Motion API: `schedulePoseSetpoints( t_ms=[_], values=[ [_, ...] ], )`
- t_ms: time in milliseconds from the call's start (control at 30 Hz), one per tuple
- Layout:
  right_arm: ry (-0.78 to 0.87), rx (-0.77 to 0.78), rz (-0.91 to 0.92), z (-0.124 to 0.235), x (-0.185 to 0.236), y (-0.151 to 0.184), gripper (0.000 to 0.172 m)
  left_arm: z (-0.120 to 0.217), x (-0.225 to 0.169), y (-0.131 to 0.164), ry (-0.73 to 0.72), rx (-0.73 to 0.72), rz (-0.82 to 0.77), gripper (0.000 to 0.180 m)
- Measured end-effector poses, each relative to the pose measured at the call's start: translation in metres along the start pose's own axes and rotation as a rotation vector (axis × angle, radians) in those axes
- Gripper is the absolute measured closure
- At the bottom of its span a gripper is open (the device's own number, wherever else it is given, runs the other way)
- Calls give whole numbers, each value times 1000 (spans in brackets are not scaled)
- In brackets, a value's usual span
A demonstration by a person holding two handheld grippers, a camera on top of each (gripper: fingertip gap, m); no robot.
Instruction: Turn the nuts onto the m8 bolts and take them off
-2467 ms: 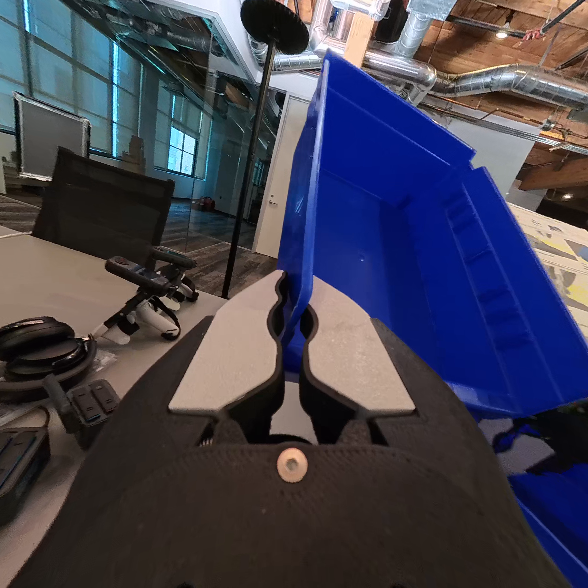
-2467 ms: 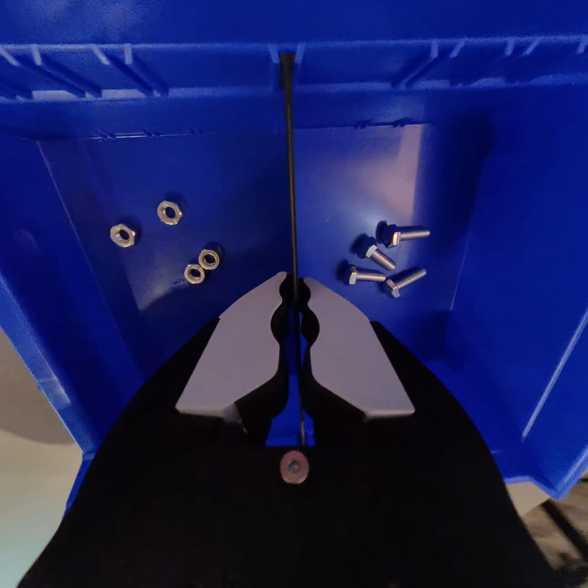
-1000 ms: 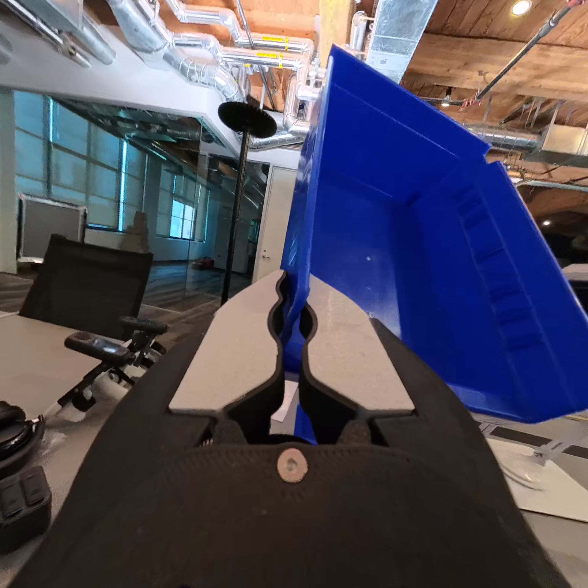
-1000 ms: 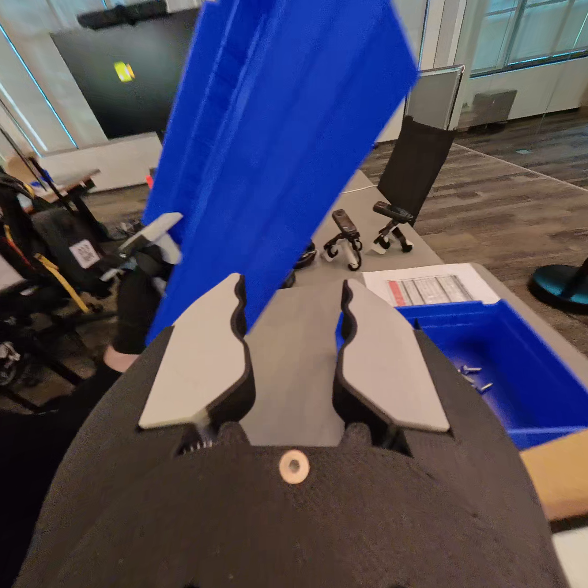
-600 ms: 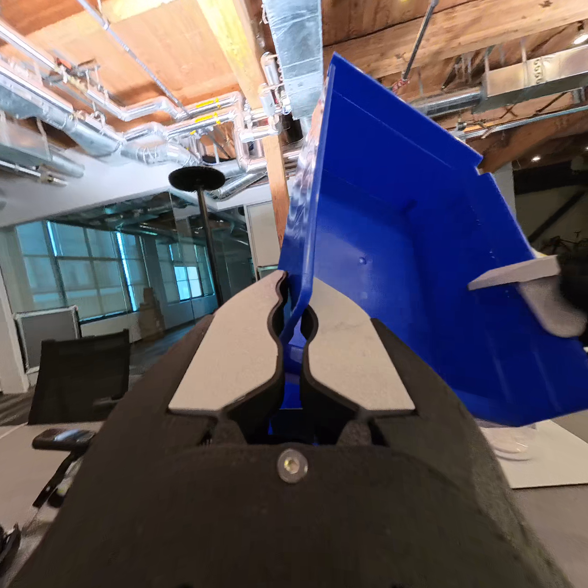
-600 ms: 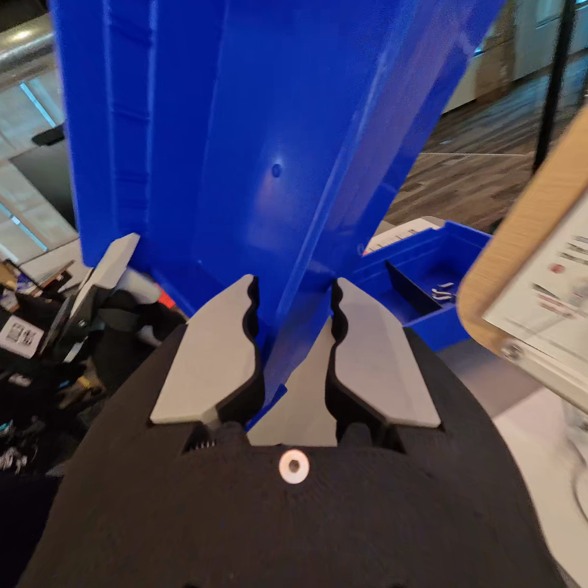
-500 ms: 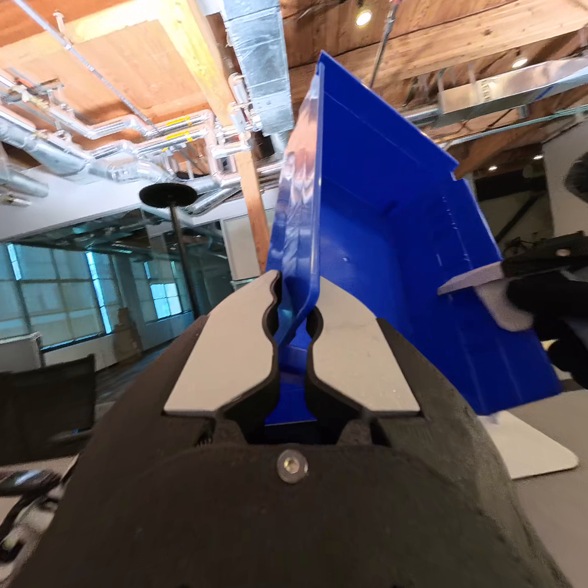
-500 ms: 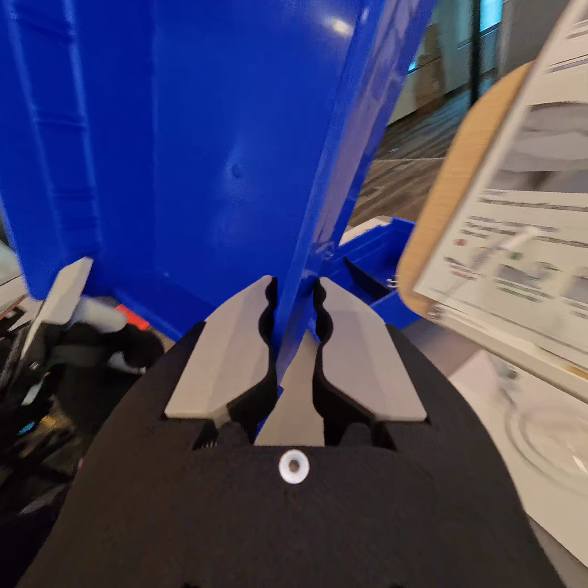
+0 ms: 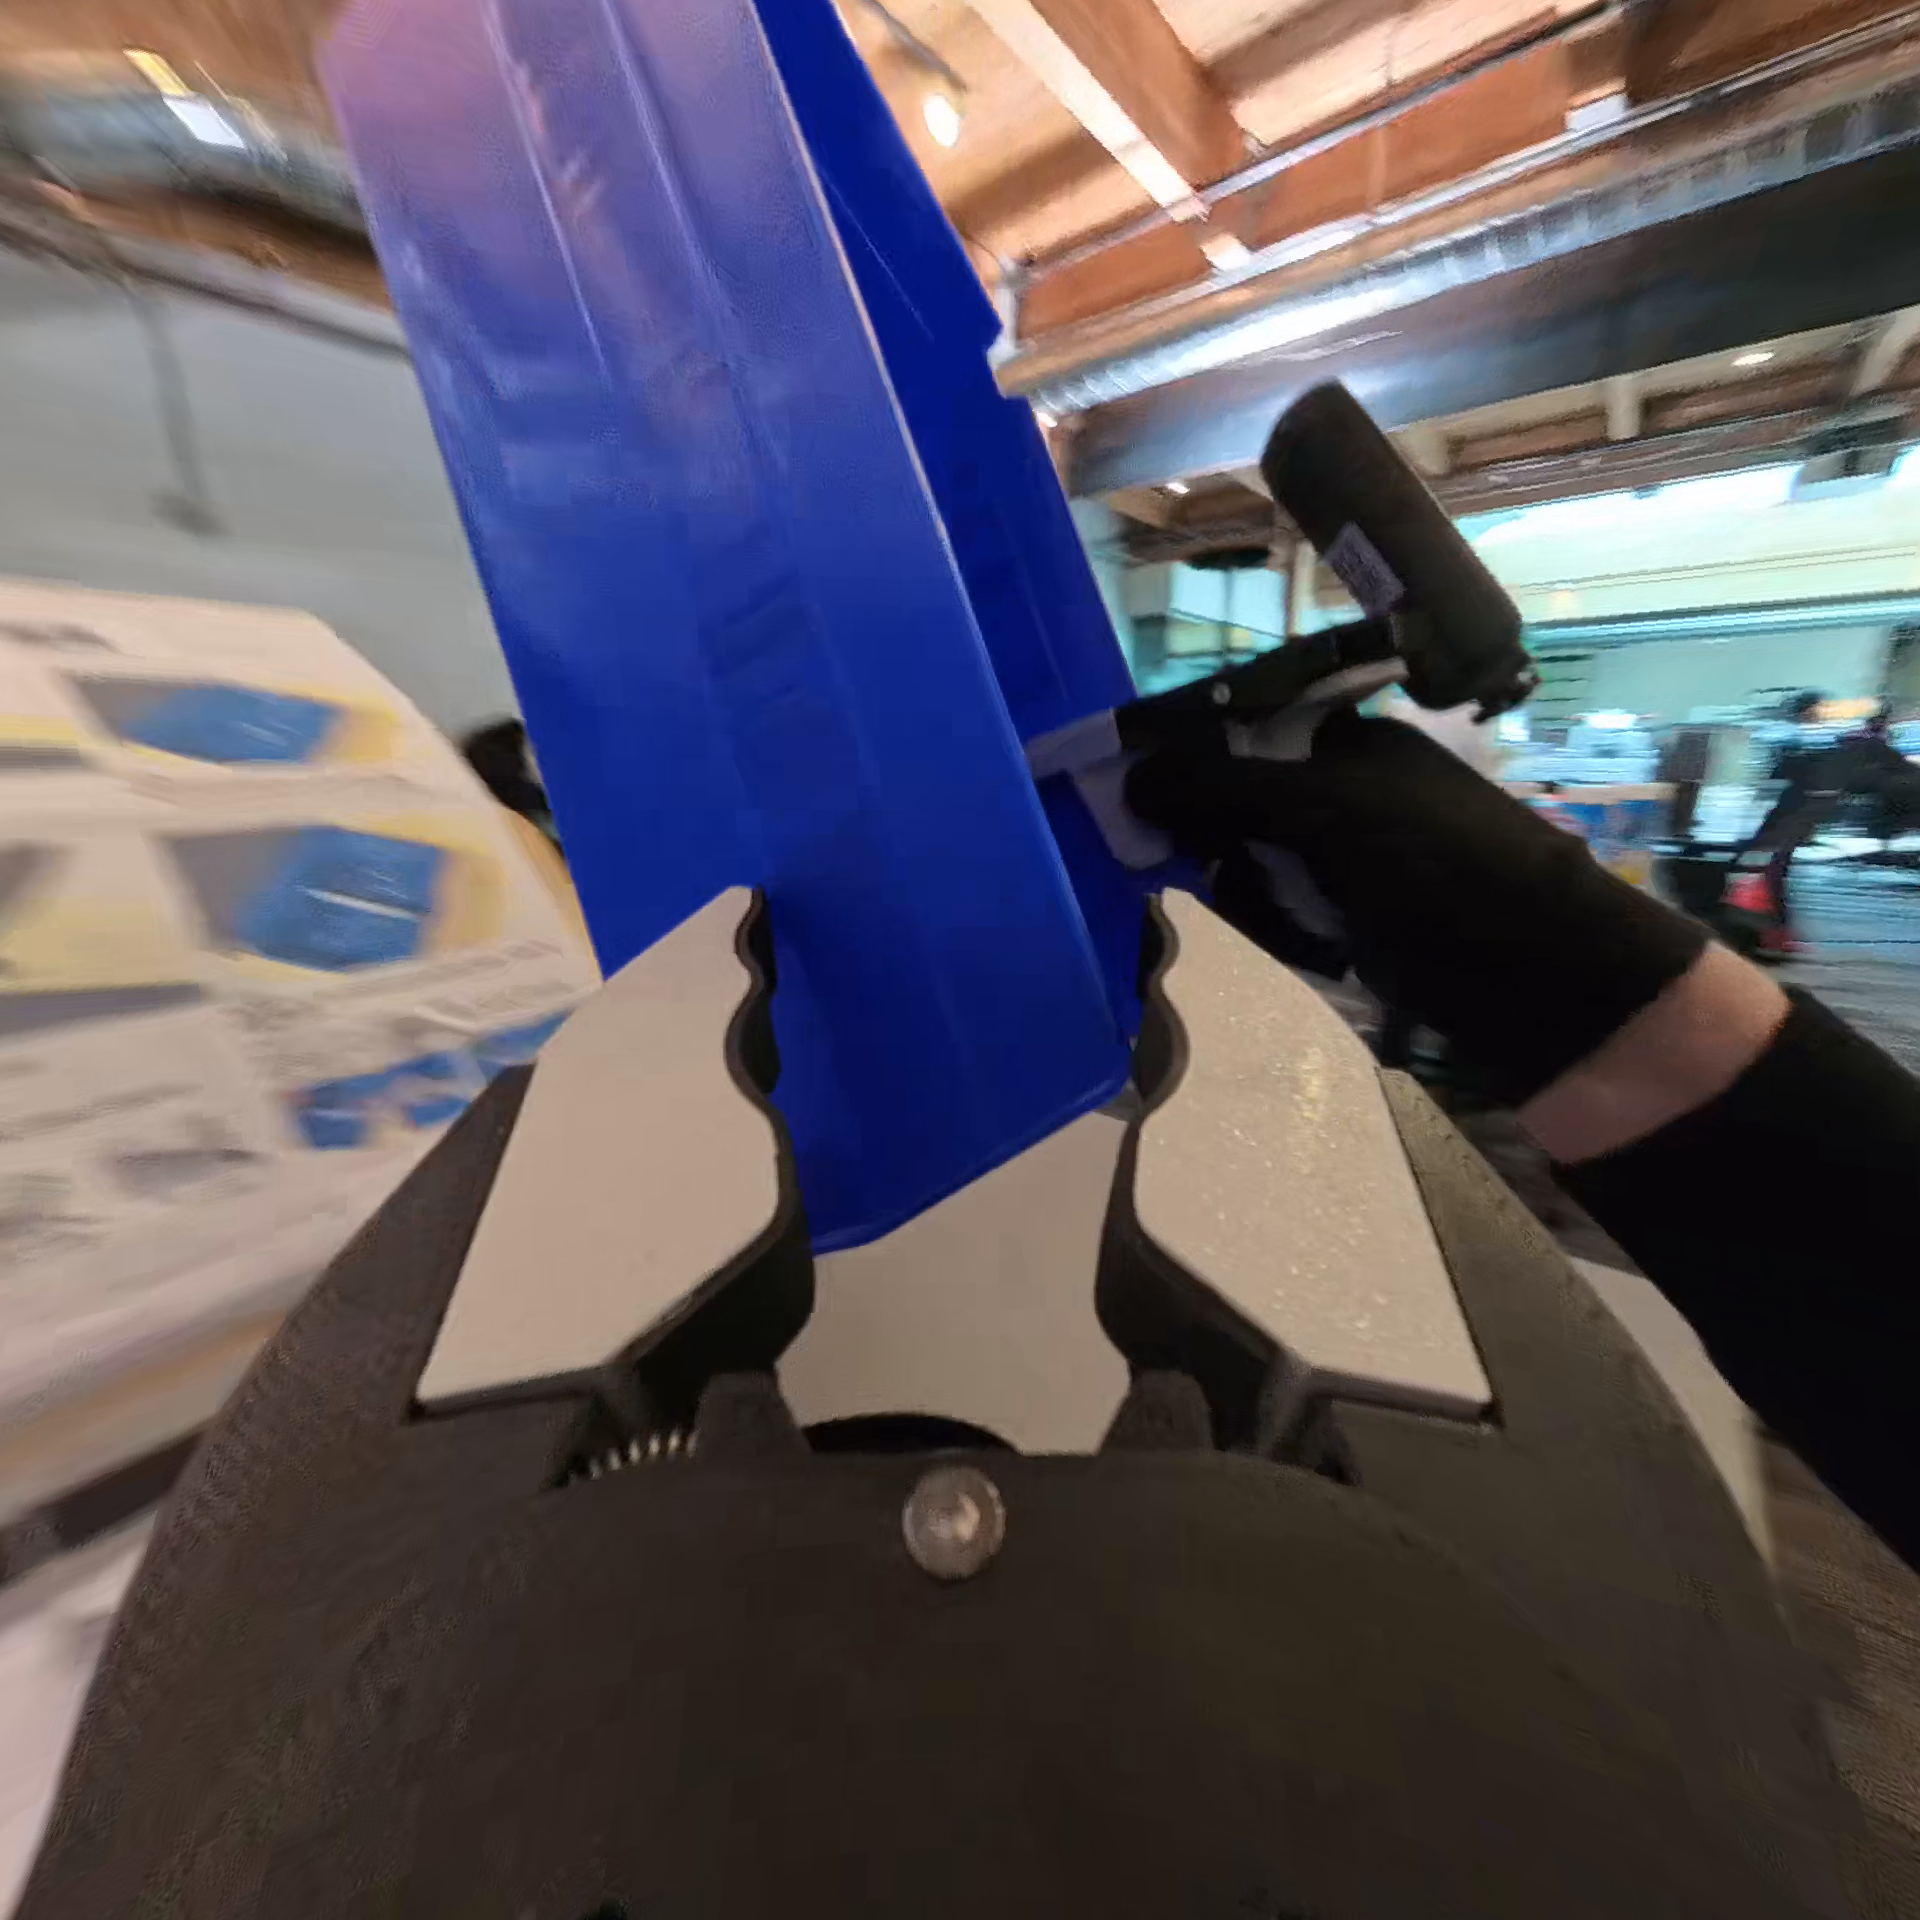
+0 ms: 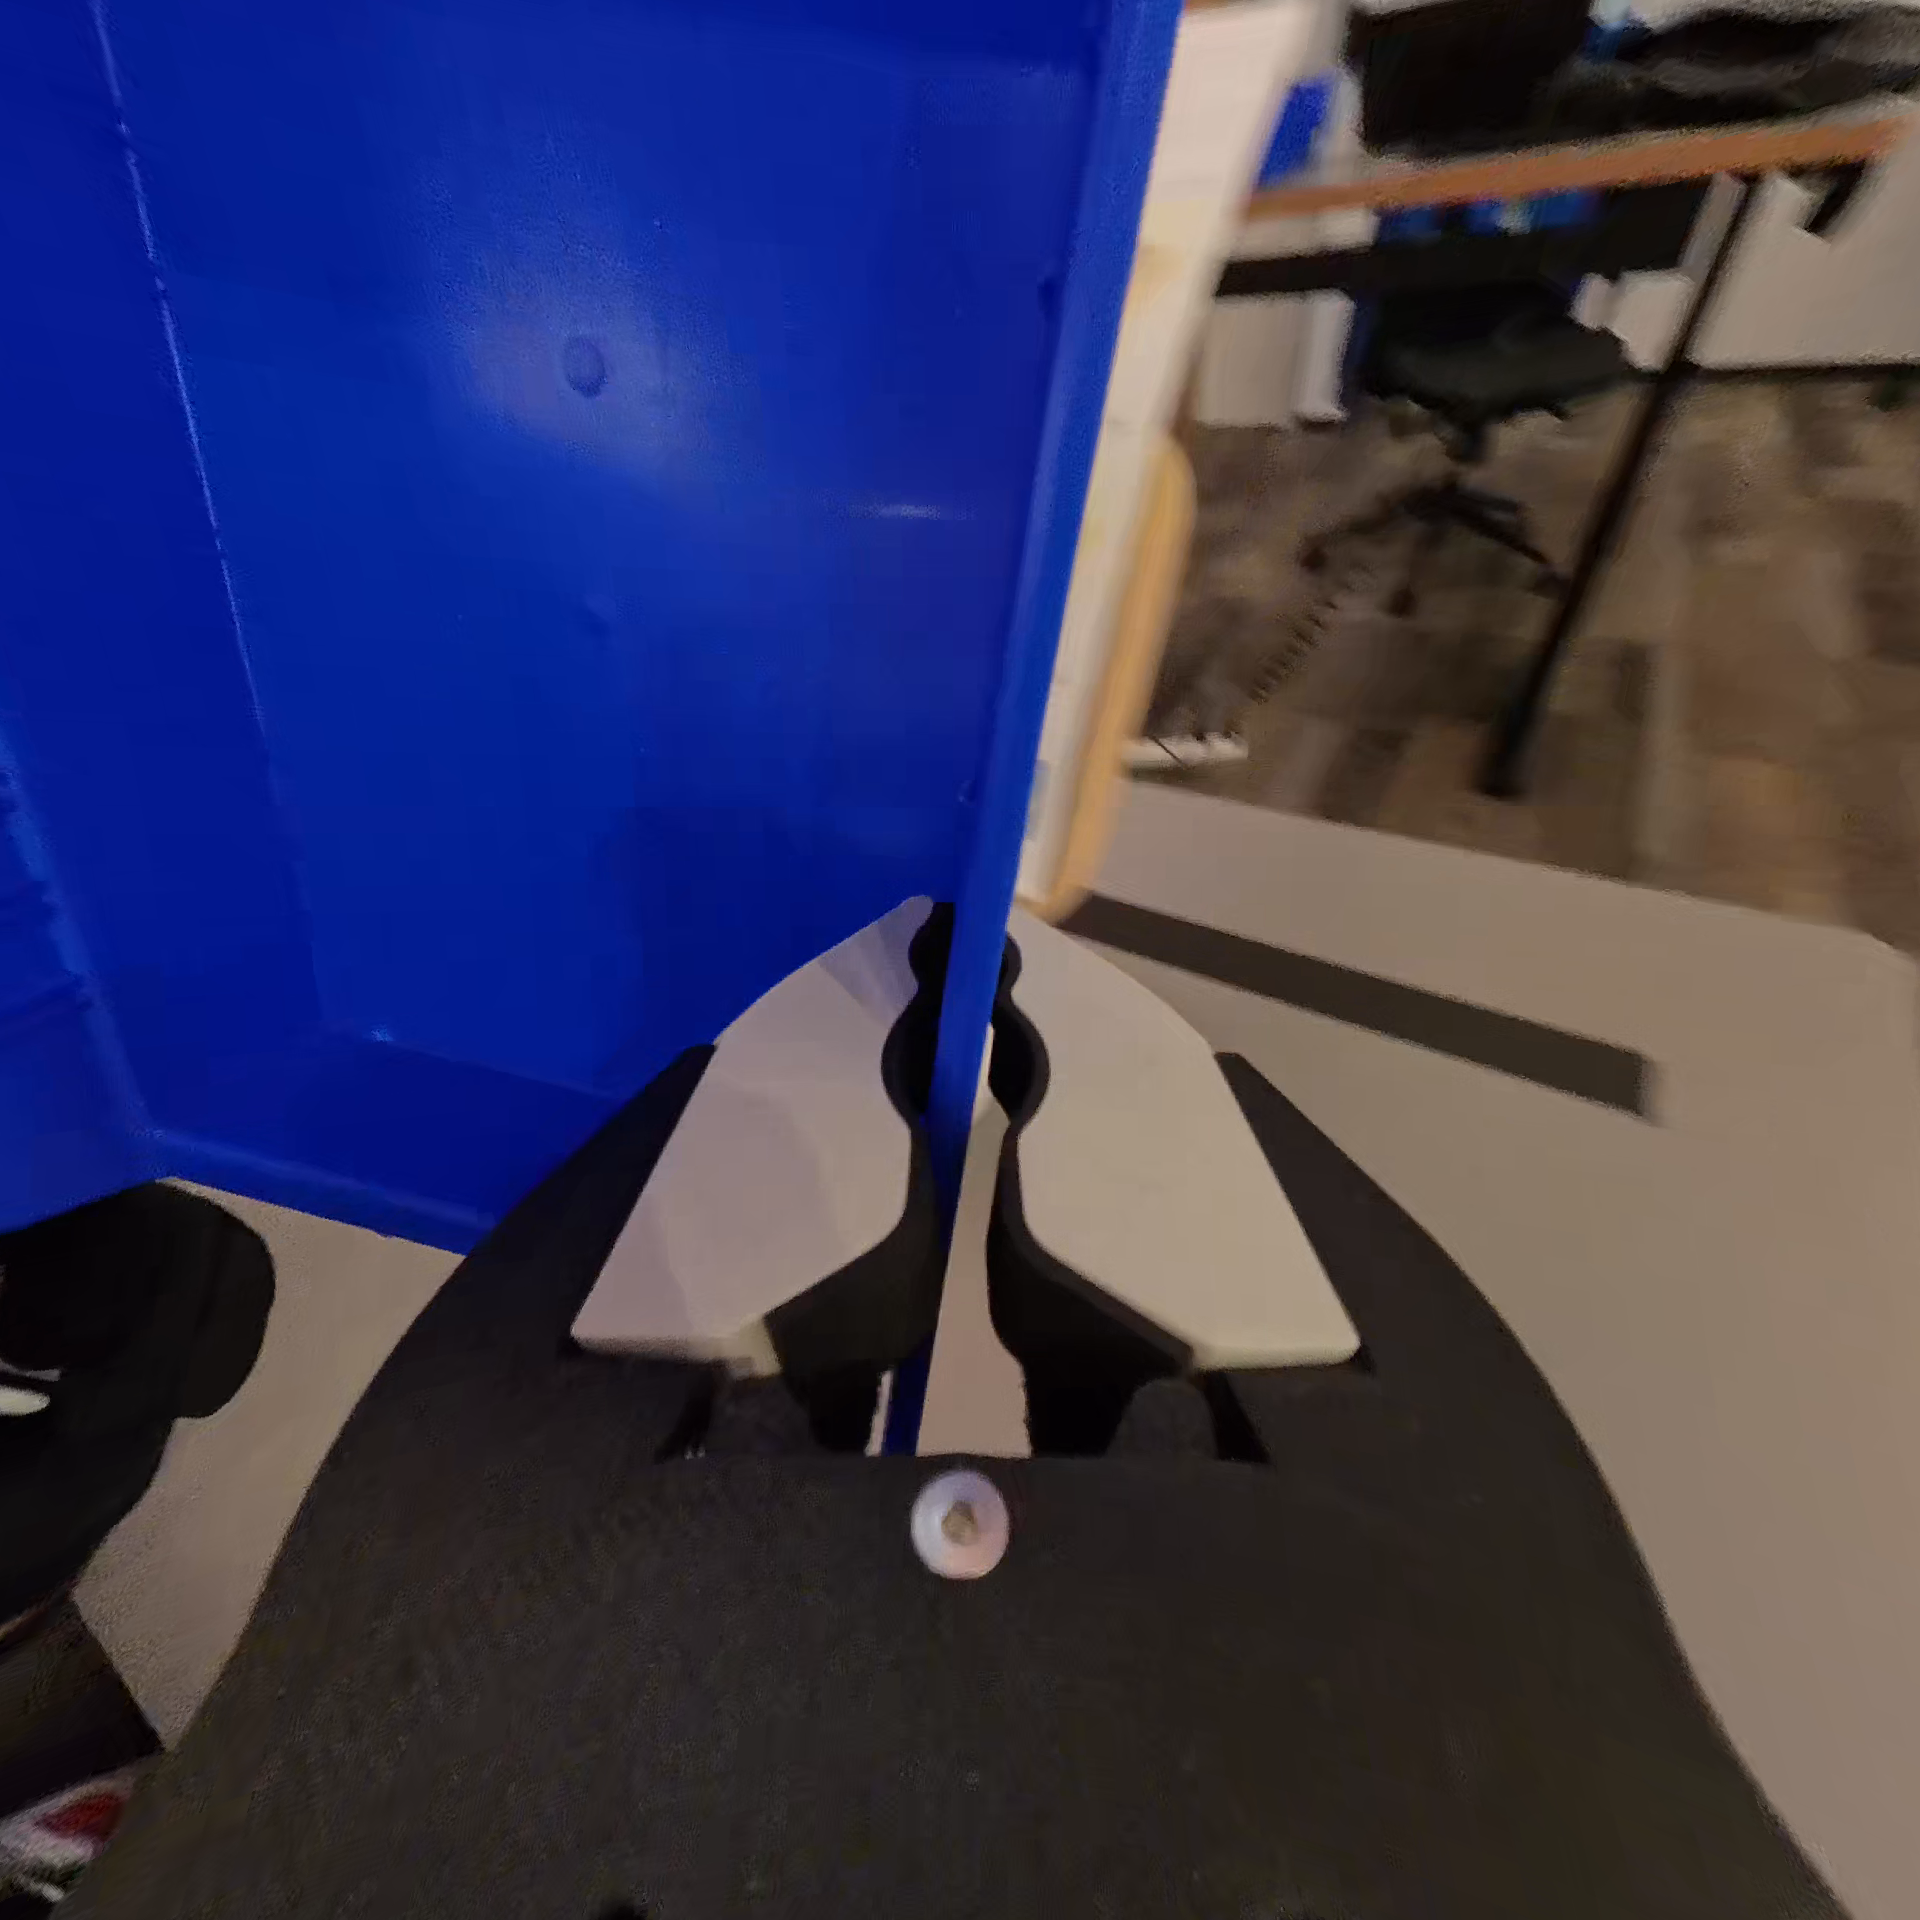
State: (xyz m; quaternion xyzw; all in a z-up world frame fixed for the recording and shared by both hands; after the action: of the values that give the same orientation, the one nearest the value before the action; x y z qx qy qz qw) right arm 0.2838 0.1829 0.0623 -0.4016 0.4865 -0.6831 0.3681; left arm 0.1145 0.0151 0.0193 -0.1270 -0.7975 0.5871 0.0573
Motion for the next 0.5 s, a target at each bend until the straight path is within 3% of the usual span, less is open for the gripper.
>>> schedulePoseSetpoints(
  t_ms=[100,200,333,500],
  values=[
    [141,106,-61,49,-48,17,166,-29,-40,46,141,154,161,116],
    [244,231,-130,75,-92,44,167,-52,-72,98,209,311,246,116],
    [312,405,-229,80,-143,88,167,-80,-83,157,238,497,441,117],
    [302,593,-417,67,-206,147,167,-109,-83,206,250,657,502,114]
  ],
)
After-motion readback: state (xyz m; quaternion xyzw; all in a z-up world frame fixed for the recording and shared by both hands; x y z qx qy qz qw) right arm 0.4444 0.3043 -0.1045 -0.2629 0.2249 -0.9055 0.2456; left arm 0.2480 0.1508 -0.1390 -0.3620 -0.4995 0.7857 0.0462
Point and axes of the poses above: each gripper's, where its closed fingertips meet, z back along the fingers, y out of its underside, x = y × z across the jaws, the point moved 6 cm from there along z, back along the fingers, and after that the axes turned 15 degrees about -y, right-handed, at the moved point
